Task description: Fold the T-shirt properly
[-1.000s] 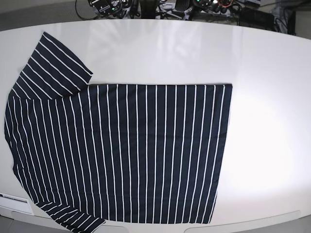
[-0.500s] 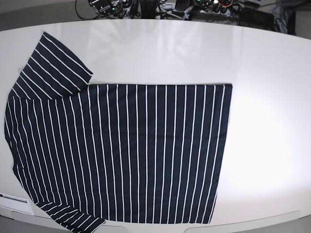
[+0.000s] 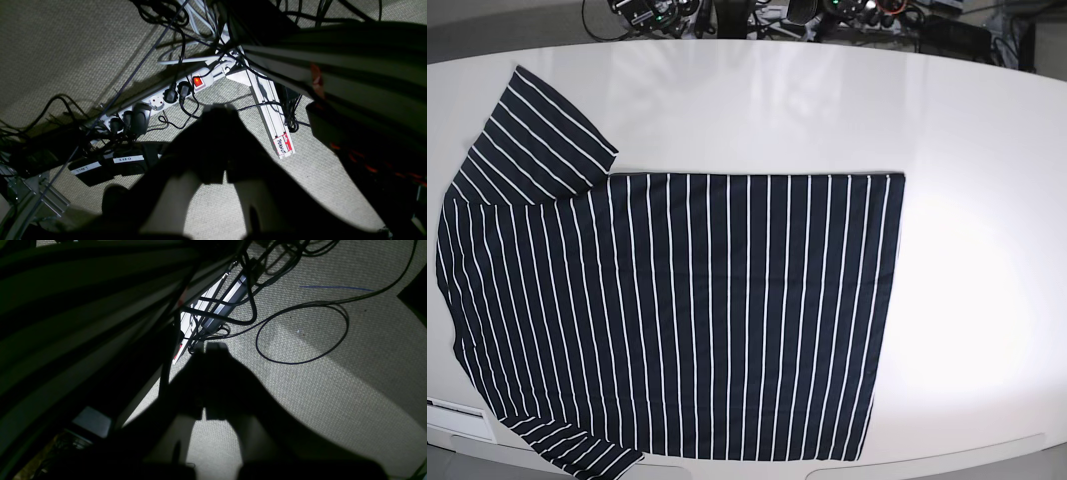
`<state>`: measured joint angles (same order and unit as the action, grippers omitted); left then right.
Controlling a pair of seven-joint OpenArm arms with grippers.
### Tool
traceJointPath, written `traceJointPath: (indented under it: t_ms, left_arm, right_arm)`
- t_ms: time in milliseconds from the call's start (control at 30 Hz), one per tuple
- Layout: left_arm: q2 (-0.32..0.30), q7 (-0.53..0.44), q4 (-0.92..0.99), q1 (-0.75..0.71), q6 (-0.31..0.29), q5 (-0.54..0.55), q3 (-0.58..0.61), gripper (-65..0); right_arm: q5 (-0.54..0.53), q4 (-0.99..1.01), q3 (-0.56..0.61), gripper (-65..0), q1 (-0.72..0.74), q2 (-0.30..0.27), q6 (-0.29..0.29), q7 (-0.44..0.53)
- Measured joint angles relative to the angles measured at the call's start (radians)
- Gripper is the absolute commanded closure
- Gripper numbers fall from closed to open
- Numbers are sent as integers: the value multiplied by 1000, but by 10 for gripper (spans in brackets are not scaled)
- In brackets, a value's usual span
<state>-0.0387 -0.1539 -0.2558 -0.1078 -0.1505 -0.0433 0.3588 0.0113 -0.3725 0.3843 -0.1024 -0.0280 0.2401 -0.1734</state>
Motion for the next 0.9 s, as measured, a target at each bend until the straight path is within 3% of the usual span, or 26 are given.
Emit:
traceJointPath:
  t_ms: [133, 300, 433, 500, 600, 733, 900]
  left_arm:
    - [0, 50, -3, 0, -7, 0, 0, 0]
    - [-28, 78, -9, -12, -152, -53, 0, 0]
    - [-77, 79, -85, -87, -172, -51, 0, 0]
    - [-102, 91, -145, -143, -175, -55, 0, 0]
    - [-148, 93, -269, -233, -217, -45, 0, 0]
    - [-227, 151, -488, -357, -233, 62, 1, 0]
    - [-346, 225, -784, -520, -227, 104, 0, 0]
  right_arm:
    - [0, -27, 0, 0, -2, -3, -2, -26]
    - [-1, -35, 0, 0, -33, -6, 8, -54]
    - [-1, -82, 0, 0, -131, -36, 44, -55]
    - [0, -160, 0, 0, -202, -59, 93, -76]
    - [-8, -330, 0, 0, -306, -105, 93, -148]
    - [-9, -600, 0, 0, -444, -180, 91, -210]
    - [-9, -917, 1, 0, -647, -279, 5, -224]
